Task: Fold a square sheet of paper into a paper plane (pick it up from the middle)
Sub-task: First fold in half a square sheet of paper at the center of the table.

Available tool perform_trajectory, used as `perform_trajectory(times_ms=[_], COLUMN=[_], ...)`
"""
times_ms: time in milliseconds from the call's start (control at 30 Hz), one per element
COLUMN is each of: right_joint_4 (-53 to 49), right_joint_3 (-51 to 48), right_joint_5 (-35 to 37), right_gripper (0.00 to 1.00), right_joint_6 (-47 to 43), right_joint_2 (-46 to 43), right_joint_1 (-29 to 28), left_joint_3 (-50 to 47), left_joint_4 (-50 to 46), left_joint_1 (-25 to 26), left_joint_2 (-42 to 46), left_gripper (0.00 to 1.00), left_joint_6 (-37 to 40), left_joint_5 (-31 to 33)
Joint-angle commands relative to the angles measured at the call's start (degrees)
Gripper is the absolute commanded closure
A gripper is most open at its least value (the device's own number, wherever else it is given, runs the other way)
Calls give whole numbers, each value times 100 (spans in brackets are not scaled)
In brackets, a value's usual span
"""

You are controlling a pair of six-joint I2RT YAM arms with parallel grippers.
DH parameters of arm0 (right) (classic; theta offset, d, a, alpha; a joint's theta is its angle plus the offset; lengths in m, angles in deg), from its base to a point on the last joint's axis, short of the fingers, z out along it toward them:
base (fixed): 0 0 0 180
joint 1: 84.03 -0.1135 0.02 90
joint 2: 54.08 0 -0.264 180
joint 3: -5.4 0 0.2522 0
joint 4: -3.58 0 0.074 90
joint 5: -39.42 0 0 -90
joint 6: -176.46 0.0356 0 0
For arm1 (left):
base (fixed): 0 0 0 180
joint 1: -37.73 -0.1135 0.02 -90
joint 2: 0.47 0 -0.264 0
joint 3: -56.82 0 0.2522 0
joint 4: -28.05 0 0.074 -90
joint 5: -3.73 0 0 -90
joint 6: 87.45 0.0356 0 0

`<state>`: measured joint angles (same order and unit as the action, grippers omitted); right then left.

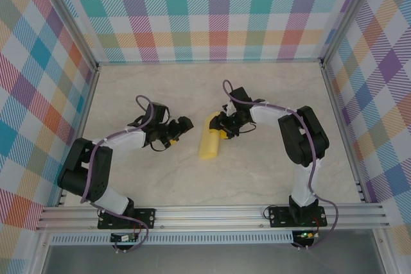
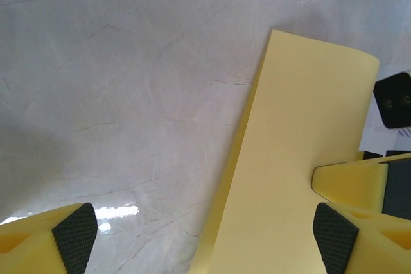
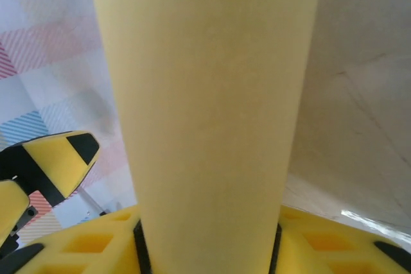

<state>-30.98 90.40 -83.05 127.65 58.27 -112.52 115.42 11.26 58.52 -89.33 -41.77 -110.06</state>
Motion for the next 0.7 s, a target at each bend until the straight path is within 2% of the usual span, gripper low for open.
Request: perform_trajectory(times_ms=[0, 133, 300, 567, 667], right_joint_4=[-595, -772, -984, -837, -857], right_joint_3=[206, 162, 48, -280, -366], right_joint_5=[393, 781, 1204, 1051, 1080], right_gripper=[43, 32, 31, 28, 23], right_joint_6=[-404, -384, -349, -240, -204], right_joint_2=[-31, -261, -452, -789, -803], right_joint_1=[66, 98, 107, 166, 225], left_joint_3=[268, 466, 632, 836, 957], left_joint_4=[42, -66, -58, 41, 121], left_joint_1=[139, 261, 350, 557, 691], left_joint_2=[-183, -354, -559, -849, -1023], left_gripper=[12, 12, 16, 17, 17], left_joint_6=[76, 198, 232, 265, 240], left_joint_5=[-165, -133, -212, -387, -495])
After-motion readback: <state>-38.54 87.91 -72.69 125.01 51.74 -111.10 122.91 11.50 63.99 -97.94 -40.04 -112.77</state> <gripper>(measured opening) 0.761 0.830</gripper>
